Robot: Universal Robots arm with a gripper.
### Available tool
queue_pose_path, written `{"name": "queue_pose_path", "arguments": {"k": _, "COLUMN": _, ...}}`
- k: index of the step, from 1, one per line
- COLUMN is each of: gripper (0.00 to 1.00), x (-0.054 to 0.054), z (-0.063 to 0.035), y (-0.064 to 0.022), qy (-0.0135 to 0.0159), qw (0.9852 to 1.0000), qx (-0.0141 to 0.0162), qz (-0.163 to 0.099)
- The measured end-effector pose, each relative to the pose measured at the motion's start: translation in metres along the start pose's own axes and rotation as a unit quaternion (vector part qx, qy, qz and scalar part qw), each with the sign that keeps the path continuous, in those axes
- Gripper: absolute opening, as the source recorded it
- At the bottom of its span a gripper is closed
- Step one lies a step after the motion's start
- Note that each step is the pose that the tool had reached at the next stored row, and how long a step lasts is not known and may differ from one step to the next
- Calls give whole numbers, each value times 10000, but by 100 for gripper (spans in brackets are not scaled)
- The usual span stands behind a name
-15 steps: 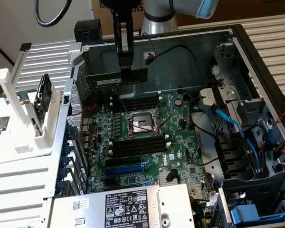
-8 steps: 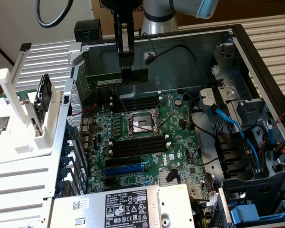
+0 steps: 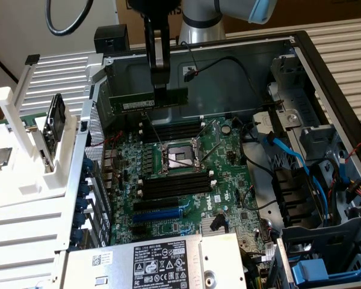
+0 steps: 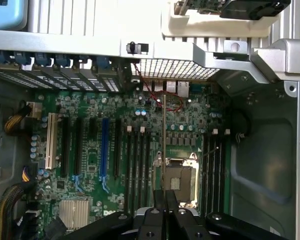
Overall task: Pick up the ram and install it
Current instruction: 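Insert the ram into the slot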
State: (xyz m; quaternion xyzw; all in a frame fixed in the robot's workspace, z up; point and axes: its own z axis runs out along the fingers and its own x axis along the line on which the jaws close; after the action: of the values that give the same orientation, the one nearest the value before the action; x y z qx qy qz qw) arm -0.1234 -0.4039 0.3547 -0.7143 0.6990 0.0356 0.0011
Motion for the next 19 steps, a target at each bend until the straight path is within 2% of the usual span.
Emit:
{"name": "queue_pose_path", "arguments": {"k": 8, "gripper": 12, "x": 7, "z": 69, "y": -170, "qy": -1, "qw": 10000, "qx": 2, "qz": 14}}
{"name": "queue_pose_path", "arguments": {"k": 13, "gripper": 12, "x": 10, "z": 124, "y": -189, "qy": 3, "qw": 9999, "qx": 9, "qz": 168}}
{"name": "queue_pose_path", "arguments": {"k": 19, "gripper": 12, "x": 12, "z": 149, "y": -197, "qy": 9, "qw": 9999, "qx": 10, "qz": 171}}
